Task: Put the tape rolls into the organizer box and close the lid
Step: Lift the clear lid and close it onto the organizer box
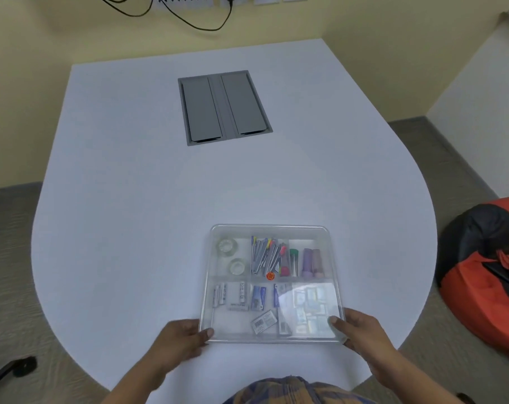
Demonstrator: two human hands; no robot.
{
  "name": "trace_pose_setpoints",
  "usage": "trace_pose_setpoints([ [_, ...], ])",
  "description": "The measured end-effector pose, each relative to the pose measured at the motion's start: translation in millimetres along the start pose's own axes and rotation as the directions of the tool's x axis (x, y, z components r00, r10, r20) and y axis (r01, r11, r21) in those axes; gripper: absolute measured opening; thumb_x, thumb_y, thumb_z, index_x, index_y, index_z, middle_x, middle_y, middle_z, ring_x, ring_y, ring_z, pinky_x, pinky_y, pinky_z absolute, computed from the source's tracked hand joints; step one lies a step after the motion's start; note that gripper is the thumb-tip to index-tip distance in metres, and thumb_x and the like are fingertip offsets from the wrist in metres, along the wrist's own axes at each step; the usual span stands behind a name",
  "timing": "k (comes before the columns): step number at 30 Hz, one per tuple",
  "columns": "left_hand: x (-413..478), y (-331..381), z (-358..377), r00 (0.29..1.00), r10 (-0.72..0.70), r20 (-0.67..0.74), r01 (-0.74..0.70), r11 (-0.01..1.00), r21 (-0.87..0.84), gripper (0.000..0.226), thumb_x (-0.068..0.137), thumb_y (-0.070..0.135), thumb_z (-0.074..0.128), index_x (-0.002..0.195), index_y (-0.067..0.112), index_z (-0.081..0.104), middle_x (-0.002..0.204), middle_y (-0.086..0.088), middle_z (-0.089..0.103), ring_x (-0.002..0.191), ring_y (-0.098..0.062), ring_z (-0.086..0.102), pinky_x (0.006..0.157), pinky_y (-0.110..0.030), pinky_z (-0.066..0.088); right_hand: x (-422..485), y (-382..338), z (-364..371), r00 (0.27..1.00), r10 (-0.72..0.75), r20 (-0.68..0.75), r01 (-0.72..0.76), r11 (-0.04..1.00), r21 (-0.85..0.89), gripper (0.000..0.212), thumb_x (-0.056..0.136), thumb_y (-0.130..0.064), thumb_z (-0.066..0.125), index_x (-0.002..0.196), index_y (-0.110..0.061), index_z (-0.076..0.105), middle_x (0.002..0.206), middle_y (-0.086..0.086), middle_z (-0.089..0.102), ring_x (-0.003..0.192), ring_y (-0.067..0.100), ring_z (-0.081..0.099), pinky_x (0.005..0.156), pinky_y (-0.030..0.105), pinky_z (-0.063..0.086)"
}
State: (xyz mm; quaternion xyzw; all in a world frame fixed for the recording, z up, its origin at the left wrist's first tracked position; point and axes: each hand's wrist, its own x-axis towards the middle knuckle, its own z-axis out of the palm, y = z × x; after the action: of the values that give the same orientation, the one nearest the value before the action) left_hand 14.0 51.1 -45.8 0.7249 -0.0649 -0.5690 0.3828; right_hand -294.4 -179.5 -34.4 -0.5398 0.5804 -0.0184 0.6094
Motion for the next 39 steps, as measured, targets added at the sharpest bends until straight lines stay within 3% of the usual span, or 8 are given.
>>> trace_pose_setpoints([
  [7,-5.7,-16.5,10.9,0.999,0.011,-0.03,-0.016,0.985,-0.17,0.026,0.073,0.024,0.078,0.092,0.006,0.076,0.099,-0.015,0.075,0.09,-0.019,0.069,0.079,-0.025,0.057,-1.5,12.2,-2.1,0.996,-0.087,0.028,0.086,0.996,0.024,0.016,0.075,-0.022,0.08,0.088,-0.012,0.078,0.071,-0.004,0.074,0.064,0.005,0.063,0.065,0.018,0.048],
  [10,-5.3,-10.6,3.3,0.999,0.012,-0.045,-0.014,0.999,-0.047,0.048,0.057,0.035,0.085,0.094,0.007,0.075,0.089,-0.008,0.076,0.086,-0.021,0.07,0.073,-0.026,0.054,3.4,0.9,-11.0,0.995,-0.053,0.088,0.061,0.994,-0.093,0.029,0.07,-0.028,0.084,0.09,-0.009,0.077,0.085,0.014,0.076,0.071,0.014,0.065,0.069,0.027,0.051],
  [14,11.7,19.6,-8.6,0.997,0.078,0.004,-0.076,0.966,0.246,0.073,0.059,0.042,0.087,0.121,0.012,0.063,0.103,0.0,0.075,0.09,-0.009,0.069,0.071,-0.015,0.049,26.2,-32.1,-20.8,0.984,-0.127,0.128,0.171,0.885,-0.433,0.045,0.072,-0.042,0.082,0.11,-0.021,0.07,0.104,-0.004,0.074,0.092,0.012,0.07,0.089,0.036,0.053],
  [17,29.9,54.1,-5.6,0.967,0.205,-0.152,-0.121,0.894,0.432,0.088,0.068,0.059,0.075,0.139,0.017,0.044,0.135,-0.003,0.056,0.112,-0.015,0.056,0.092,-0.029,0.044,45.7,-62.2,-14.3,0.966,-0.257,0.037,0.236,0.808,-0.539,0.069,0.075,-0.042,0.079,0.133,-0.016,0.052,0.131,0.005,0.061,0.11,0.022,0.063,0.094,0.034,0.048],
  [22,68.6,108.8,5.1,0.855,0.518,-0.032,-0.372,0.654,0.659,0.08,0.08,0.054,0.066,0.144,0.016,0.036,0.151,-0.006,0.038,0.136,-0.02,0.039,0.11,-0.04,0.036,83.6,-97.6,-2.7,0.919,-0.378,0.11,0.331,0.591,-0.736,0.097,0.077,-0.053,0.072,0.15,-0.012,0.022,0.158,0.01,0.026,0.138,0.026,0.036,0.111,0.039,0.034],
  [26,89.3,125.4,12.6,0.872,0.488,-0.041,-0.288,0.579,0.763,0.077,0.092,0.048,0.053,0.15,0.011,0.02,0.161,-0.002,0.013,0.145,-0.017,0.023,0.118,-0.037,0.022,98.4,-103.1,1.4,0.921,-0.355,0.161,0.323,0.466,-0.823,0.107,0.081,-0.06,0.063,0.153,-0.011,0.001,0.163,0.007,0.001,0.146,0.024,0.02,0.115,0.037,0.023],
  [32,94.2,130.3,-0.3,0.909,0.415,0.025,-0.176,0.331,0.927,0.064,0.098,0.05,0.03,0.151,0.018,0.017,0.162,0.008,0.007,0.142,-0.021,0.031,0.112,-0.043,0.032,100.7,-106.9,-1.8,0.928,-0.332,0.171,0.3,0.393,-0.869,0.111,0.076,-0.067,0.062,0.153,-0.013,0.003,0.163,0.005,0.005,0.146,0.022,0.022,0.114,0.041,0.029],
  [39,90.0,145.1,0.3,0.93,0.364,0.043,-0.137,0.238,0.962,0.076,0.091,0.065,0.031,0.15,0.019,0.022,0.162,0.007,0.007,0.143,-0.019,0.029,0.11,-0.044,0.033,98.0,-124.4,0.1,0.95,-0.267,0.163,0.258,0.374,-0.891,0.107,0.075,-0.073,0.056,0.152,-0.012,0.012,0.161,0.007,0.016,0.147,0.021,0.015,0.114,0.046,0.028],
])
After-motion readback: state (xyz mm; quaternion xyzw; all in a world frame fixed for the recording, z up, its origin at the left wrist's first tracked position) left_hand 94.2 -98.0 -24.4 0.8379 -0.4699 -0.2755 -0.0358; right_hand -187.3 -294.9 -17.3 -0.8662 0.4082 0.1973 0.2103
